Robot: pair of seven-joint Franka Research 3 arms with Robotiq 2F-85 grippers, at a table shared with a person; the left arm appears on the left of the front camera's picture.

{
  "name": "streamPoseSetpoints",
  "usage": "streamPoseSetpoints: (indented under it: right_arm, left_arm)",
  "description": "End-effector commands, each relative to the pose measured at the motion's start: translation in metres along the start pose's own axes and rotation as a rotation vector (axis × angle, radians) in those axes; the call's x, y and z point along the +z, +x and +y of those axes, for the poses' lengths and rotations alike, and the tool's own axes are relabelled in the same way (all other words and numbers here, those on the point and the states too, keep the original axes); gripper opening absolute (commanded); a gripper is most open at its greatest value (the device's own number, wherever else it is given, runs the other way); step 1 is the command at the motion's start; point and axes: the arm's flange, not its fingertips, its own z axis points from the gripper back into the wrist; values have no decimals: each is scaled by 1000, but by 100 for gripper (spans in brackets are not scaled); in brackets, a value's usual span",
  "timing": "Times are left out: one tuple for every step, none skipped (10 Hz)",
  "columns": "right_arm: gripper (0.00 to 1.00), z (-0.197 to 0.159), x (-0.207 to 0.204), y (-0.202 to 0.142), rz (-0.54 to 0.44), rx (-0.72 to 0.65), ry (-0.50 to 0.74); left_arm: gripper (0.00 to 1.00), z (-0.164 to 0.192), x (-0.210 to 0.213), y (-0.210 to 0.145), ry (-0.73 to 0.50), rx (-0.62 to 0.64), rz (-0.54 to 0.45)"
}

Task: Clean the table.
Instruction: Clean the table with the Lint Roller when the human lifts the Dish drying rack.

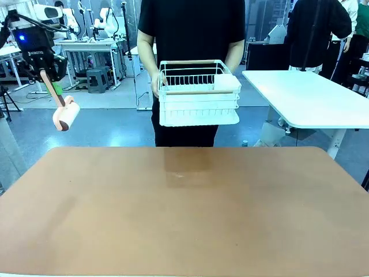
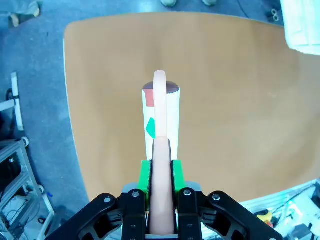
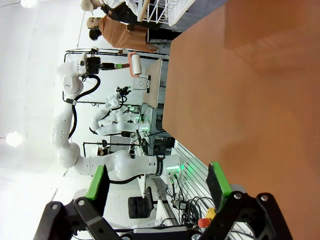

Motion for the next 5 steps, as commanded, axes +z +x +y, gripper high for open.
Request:
streamPoseSetpoints:
  right_arm:
    - [100, 2, -1, -1, -5, 14, 15]
    - [100, 2, -1, -1, -5, 14, 15]
    - [100, 2, -1, -1, -5, 14, 15]
    - [100, 2, -1, -1, -5, 14, 15]
    - [100, 2, -1, -1, -5, 14, 15]
  left_arm:
    - [21, -11, -11, 2, -68, 25, -11]
    - [21, 0, 0, 0, 0, 0, 0]
    - [21, 0, 0, 0, 0, 0, 0]
    - [21, 0, 0, 0, 0, 0, 0]
    - [21, 0, 0, 0, 0, 0, 0]
